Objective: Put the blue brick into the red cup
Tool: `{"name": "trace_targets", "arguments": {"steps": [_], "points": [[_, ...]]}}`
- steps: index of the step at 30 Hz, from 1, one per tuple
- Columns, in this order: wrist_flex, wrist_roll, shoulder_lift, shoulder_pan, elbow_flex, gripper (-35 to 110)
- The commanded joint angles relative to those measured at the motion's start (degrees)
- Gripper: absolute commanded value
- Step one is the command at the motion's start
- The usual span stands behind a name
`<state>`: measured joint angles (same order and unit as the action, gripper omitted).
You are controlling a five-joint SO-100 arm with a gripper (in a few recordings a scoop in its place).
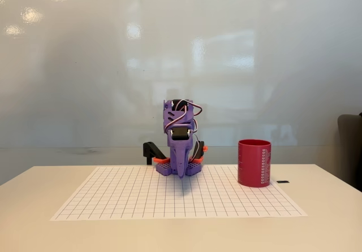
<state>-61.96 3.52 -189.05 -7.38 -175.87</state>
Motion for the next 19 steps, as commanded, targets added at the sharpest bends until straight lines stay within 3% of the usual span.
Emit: {"name": "trace_targets", "arguments": {"steps": [1,19], "points": [[-0.35,0.62,-0.18,-0.70,0.88,0],[-0.35,1.05,-0.18,-0.70,0.97,-1]]}}
